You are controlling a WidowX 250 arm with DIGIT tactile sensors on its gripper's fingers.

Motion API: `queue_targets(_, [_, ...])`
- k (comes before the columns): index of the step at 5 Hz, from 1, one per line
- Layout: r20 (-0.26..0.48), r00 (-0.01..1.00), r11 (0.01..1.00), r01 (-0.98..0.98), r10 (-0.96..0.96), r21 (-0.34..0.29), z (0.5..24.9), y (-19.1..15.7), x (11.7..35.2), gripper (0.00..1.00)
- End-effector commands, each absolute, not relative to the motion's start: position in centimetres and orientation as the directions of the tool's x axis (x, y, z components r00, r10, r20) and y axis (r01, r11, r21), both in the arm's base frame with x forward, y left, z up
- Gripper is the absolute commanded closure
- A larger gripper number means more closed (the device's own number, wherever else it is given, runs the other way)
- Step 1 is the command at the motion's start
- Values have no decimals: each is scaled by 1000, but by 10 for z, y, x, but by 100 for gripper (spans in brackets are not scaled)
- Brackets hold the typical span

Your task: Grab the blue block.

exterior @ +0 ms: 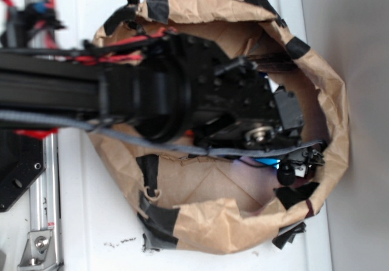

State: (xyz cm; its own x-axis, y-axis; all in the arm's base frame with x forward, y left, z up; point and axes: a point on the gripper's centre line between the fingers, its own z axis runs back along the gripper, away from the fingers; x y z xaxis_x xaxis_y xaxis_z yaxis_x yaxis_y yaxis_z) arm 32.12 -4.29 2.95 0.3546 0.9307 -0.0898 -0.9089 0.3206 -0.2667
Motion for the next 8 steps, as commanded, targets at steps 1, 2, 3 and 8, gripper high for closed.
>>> queue_targets(1, [22, 475, 466, -851, 880, -243, 30, -27, 350, 6])
queue_targets(2, [30, 495, 490, -847, 868, -205, 27, -22, 349, 100])
queue_targets(3, [52, 526, 526, -831, 849, -178, 38, -25, 339, 100])
queue_targets(8, [314, 940, 990, 139, -136, 15, 161, -19, 299, 100])
